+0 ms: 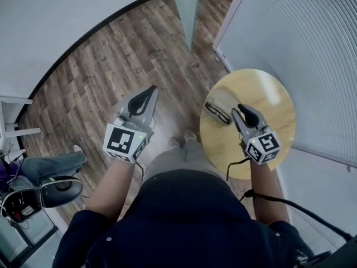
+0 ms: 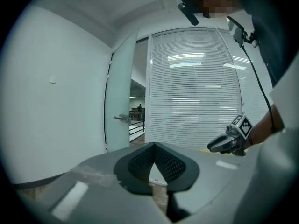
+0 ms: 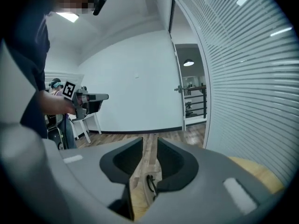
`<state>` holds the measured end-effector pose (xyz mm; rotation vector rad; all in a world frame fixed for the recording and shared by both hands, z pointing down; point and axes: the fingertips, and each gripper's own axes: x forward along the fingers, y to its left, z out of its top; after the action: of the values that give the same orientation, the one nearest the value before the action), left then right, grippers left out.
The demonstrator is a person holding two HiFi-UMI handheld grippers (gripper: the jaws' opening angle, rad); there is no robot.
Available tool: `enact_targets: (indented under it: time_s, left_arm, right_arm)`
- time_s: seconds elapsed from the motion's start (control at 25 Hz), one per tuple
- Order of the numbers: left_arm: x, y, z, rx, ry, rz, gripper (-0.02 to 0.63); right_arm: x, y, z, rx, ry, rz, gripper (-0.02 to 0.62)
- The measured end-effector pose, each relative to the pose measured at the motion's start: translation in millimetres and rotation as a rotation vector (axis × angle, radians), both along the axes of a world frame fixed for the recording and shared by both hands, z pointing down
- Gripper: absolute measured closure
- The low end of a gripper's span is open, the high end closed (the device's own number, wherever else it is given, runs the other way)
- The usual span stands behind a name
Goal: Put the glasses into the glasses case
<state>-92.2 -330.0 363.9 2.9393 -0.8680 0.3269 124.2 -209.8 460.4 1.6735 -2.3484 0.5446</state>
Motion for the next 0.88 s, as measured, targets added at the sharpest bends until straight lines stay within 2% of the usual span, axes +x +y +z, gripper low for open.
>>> enact_targets:
  time_s: [0.16,0.28,0.6,0.88]
  left_arm:
    - [-2,8,-34,-0.002,0.089,0.0,0.601]
    - [5,13,-57,0.031,0.115,0.013,0.601]
    - [-13,35,-69,0.102,0.11,0.018,0.601]
    - [-21,47,-69,0.123,0.084,0.002,0.601]
  right_arm:
    - [4,14,-36,0.079,0.007,0.057,0.499]
    - [11,23,-56,0.121,0.003,0.091,0.508]
    - [12,40,-86,0.235,-0.03,0.164,0.525]
    - [18,56,-93,0.241,-0.038,0.176,0.541]
